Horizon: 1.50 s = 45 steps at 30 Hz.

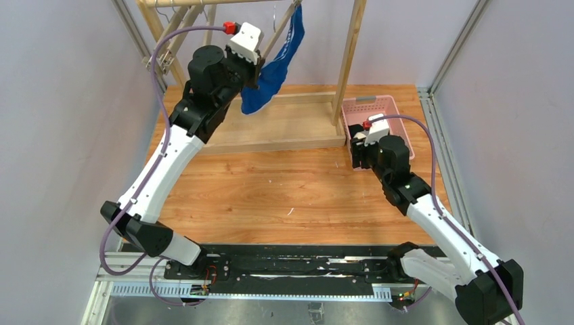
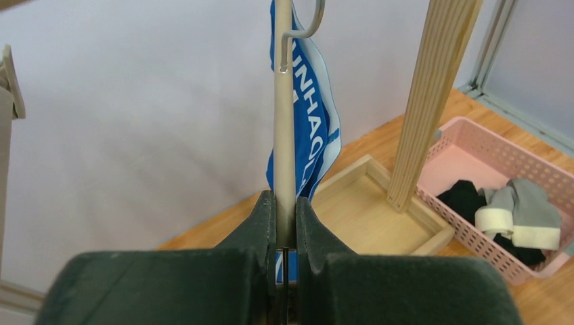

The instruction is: Remove the underwear clipped to the hanger

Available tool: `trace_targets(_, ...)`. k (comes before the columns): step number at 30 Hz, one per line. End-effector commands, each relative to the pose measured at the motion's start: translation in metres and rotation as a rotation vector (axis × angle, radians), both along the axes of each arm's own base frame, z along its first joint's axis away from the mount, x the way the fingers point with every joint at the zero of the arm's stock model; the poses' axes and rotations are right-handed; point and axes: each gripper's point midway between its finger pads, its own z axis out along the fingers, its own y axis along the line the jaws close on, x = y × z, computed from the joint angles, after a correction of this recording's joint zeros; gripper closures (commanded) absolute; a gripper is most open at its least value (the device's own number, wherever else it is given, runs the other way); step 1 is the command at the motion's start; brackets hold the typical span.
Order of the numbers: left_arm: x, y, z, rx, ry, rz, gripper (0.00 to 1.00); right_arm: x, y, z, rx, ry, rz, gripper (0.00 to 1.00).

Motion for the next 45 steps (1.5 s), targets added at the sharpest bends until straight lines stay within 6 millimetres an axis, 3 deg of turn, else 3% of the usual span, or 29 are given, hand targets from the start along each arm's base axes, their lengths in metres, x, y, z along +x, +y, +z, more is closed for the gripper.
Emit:
trace_targets(1,-0.021,0.013,0.022,-0.006,-0.087,0.009,1.00,0.004,0.013,0.002,0.023,-0.008,0.035,0.38)
trace_targets(5,-0.046,0.017,-0.010,0.055,0.004,-0.046,1.00,0.013,0.023,0.013,0.033,-0.021,0.071,0.34)
trace_targets(12,-0.110,0.032,-0.070,0.097,0.141,-0.145,1.00,0.037,0.042,0.041,0.010,-0.076,0.154,0.19)
trace_targets(17,-0.149,0.039,-0.091,0.080,0.176,-0.211,1.00,0.050,0.046,0.077,0.067,-0.130,0.291,0.12)
trace_targets(23,-0.188,0.020,-0.099,0.080,0.219,-0.416,1.00,0.025,0.044,0.127,0.298,-0.229,0.695,0.06)
trace_targets(27,-0.217,-0.005,-0.101,0.045,0.256,-0.633,1.00,0.003,0.054,0.142,0.349,-0.191,0.917,0.07)
trace_targets(30,-0.224,-0.015,-0.108,0.022,0.303,-0.711,1.00,-0.011,0.060,0.150,0.371,-0.183,1.006,0.08)
trace_targets(37,-0.220,-0.025,-0.124,0.016,0.368,-0.750,1.00,-0.034,0.064,0.158,0.364,-0.188,1.092,0.09)
trace_targets(45,-0.217,-0.032,-0.120,-0.012,0.364,-0.778,1.00,-0.051,0.070,0.158,0.362,-0.170,1.167,0.09)
